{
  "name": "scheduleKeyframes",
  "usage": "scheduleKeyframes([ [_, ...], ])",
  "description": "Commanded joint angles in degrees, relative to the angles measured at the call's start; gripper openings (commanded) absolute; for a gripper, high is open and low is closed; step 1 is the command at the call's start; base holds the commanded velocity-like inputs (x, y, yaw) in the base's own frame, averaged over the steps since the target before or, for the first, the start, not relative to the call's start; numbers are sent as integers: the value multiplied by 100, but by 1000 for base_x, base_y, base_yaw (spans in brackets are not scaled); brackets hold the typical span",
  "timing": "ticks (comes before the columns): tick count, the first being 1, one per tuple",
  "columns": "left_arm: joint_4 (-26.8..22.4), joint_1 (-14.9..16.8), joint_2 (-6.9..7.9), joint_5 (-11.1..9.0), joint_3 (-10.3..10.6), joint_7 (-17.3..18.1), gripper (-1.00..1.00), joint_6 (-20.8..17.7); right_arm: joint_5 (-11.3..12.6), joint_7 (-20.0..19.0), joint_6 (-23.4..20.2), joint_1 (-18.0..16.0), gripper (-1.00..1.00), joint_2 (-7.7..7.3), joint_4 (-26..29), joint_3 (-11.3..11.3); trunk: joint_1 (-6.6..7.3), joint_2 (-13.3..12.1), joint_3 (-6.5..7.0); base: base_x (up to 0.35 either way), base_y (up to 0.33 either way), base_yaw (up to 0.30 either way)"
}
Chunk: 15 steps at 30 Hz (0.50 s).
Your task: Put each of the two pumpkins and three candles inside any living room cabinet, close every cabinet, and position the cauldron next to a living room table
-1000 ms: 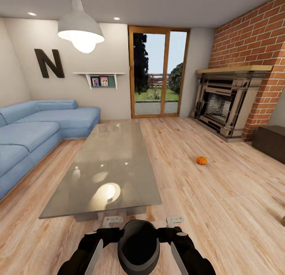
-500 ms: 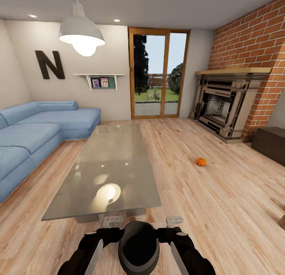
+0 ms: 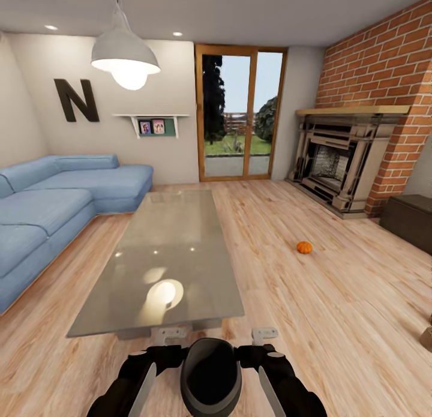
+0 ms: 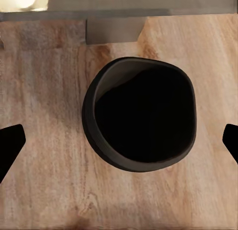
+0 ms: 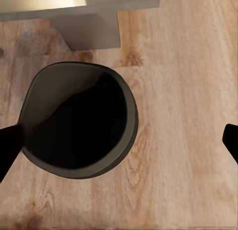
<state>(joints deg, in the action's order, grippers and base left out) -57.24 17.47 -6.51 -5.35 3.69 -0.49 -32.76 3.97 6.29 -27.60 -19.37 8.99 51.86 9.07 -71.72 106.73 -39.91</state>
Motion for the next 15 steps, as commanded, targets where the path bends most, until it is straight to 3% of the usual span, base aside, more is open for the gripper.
scheduleKeyframes([
  [1,-7,2,0,-54,-3,-12,100,-29,43,47,-26,-4,100,-4,8,16,25,-39,13,-227,68,0],
  [5,-7,2,0,-54,-3,-12,100,-29,43,47,-26,-5,100,-3,9,16,113,-199,84,-174,51,0],
  [15,-7,2,0,-54,-1,-12,100,-29,43,47,-26,-5,100,-9,9,16,333,-600,264,-19,5,0],
])
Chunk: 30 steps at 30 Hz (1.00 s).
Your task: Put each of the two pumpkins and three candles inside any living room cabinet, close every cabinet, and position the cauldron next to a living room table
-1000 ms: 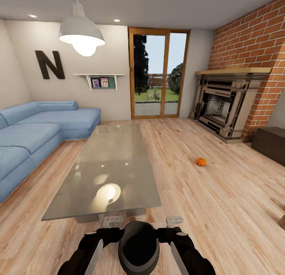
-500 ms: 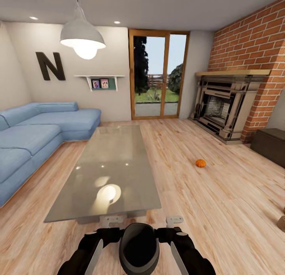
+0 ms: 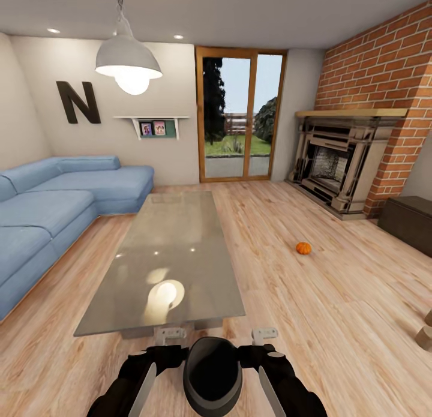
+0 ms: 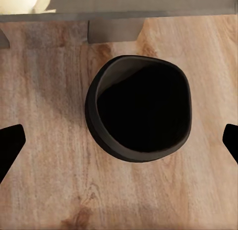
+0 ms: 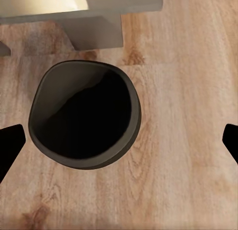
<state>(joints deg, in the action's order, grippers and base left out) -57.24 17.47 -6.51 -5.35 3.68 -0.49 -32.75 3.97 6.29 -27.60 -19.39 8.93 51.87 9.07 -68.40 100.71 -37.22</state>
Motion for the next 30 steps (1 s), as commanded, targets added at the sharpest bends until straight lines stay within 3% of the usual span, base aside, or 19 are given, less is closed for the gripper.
scheduleKeyframes([
  [1,-7,2,0,-54,0,-13,100,-30,43,47,-24,-2,100,-4,8,16,23,-39,13,-1,0,0],
  [25,101,2,23,-74,-44,-27,100,-308,53,57,-18,1,100,-10,17,-6,550,-1001,443,0,0,0],
  [30,499,2,105,-66,-94,-50,100,-293,319,56,-12,9,100,-12,-62,-9,660,-1202,533,0,0,0],
])
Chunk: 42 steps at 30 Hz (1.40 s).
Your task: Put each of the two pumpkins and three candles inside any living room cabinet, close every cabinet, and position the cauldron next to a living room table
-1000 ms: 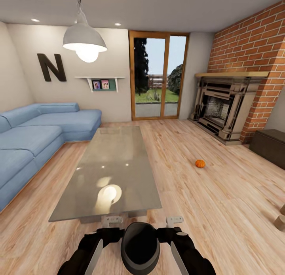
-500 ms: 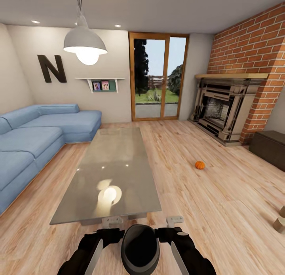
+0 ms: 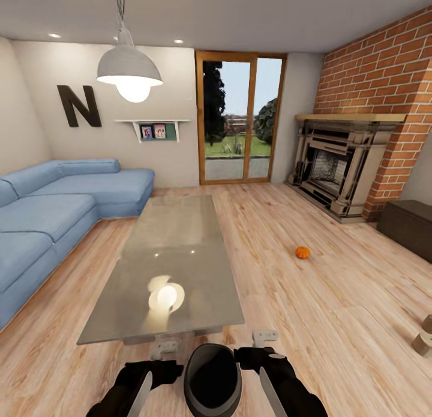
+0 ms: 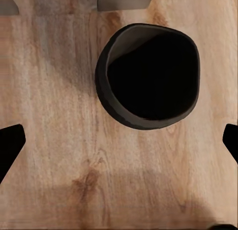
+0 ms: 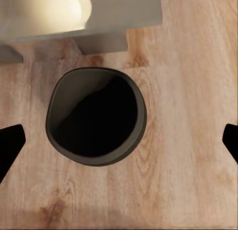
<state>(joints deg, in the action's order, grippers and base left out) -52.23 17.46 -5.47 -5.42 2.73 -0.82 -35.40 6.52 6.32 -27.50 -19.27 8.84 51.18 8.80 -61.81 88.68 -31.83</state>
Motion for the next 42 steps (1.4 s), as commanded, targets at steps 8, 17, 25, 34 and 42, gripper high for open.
scheduleKeyframes([
  [8,1415,3,95,-11,-177,-67,100,484,446,84,171,11,100,4,-876,10,177,-319,138,0,0,0],
  [17,2655,-4,291,-33,-199,-276,100,1357,462,81,1211,11,100,4,-2089,-1,374,-680,300,0,0,0],
  [25,3668,-9,416,-38,-202,-287,100,2174,807,52,2255,11,100,4,-3107,5,550,-1001,444,0,0,0],
  [34,4297,-80,670,-54,-199,-287,100,2718,919,38,3403,16,100,7,-4204,7,748,-1362,605,0,0,0],
  [42,4560,-96,852,-63,-191,-287,100,3058,923,27,4114,35,100,-1,-4789,2,814,-1482,659,0,0,0],
])
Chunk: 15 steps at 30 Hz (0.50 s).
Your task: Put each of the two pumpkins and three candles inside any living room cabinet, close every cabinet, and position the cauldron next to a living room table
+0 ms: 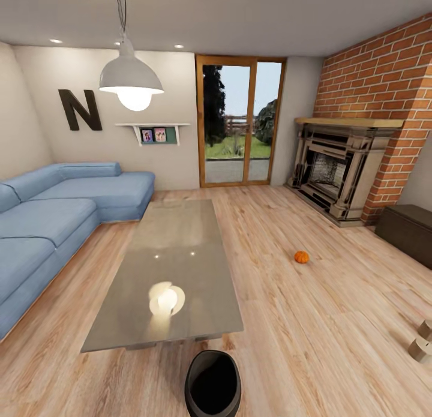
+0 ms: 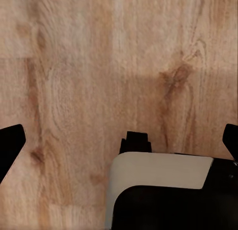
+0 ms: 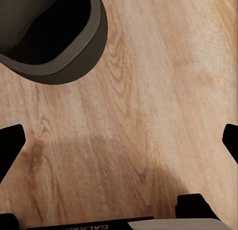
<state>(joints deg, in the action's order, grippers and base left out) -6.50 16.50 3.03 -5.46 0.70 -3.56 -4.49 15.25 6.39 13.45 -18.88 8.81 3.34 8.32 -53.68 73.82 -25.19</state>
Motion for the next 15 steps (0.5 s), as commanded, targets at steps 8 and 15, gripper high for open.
scheduleKeyframes([
  [8,137,-105,84,-69,18,-13,100,357,48,26,89,93,100,-2,-104,47,0,3,-6,0,0,0],
  [15,456,-164,83,-73,25,-13,100,778,73,28,244,233,100,-1,-492,41,0,3,-6,0,0,0],
])
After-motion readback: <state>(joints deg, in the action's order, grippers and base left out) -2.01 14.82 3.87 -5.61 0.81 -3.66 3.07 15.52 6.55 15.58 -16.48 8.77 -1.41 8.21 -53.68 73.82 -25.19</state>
